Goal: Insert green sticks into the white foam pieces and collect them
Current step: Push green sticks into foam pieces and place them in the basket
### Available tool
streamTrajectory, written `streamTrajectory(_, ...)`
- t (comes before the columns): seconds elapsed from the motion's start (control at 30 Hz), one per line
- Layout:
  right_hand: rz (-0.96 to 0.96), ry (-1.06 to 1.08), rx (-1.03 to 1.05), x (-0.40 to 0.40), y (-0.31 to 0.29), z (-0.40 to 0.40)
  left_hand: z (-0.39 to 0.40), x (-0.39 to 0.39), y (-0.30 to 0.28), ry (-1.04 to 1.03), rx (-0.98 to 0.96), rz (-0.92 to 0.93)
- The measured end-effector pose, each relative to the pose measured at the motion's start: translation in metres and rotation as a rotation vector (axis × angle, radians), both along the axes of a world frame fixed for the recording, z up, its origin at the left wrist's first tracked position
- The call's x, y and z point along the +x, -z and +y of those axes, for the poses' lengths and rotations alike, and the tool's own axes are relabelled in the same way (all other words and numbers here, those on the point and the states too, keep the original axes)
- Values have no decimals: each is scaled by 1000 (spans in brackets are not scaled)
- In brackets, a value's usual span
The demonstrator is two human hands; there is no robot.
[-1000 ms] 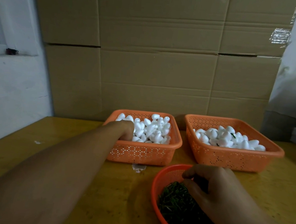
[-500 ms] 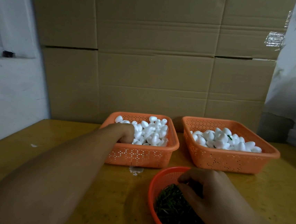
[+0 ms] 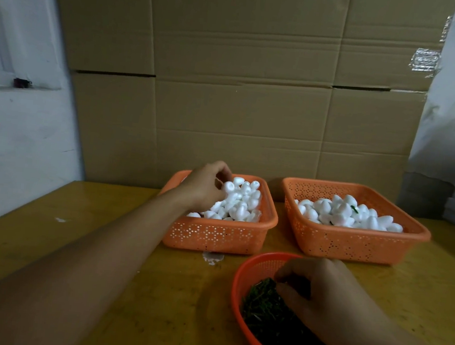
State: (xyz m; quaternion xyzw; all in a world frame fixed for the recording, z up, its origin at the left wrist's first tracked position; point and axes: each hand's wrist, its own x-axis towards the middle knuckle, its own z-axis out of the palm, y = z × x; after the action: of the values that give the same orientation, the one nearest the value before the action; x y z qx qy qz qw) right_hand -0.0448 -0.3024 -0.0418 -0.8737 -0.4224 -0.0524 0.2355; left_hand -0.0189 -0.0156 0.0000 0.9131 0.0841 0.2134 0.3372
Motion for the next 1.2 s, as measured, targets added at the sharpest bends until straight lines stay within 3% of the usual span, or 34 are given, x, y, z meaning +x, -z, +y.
streamTrajectory(0.2, 27, -19, -119, -1, 1, 2, -45, -52, 12, 294, -207, -168)
streamTrajectory(0.4, 18, 5, -190, 1, 3, 0, -78, -83, 36, 445, -248, -170)
streamTrajectory(0.6, 43, -11, -349, -2, 6, 2, -91, -98, 44, 564, -421, -92)
streamTrajectory(0.8, 37, -46, -415, -6, 4, 5, -99, -103, 54, 525, -524, -126)
streamTrajectory(1.2, 13, -36, -324, -7, 7, 5, -105, -104, 47, 488, -1041, -140)
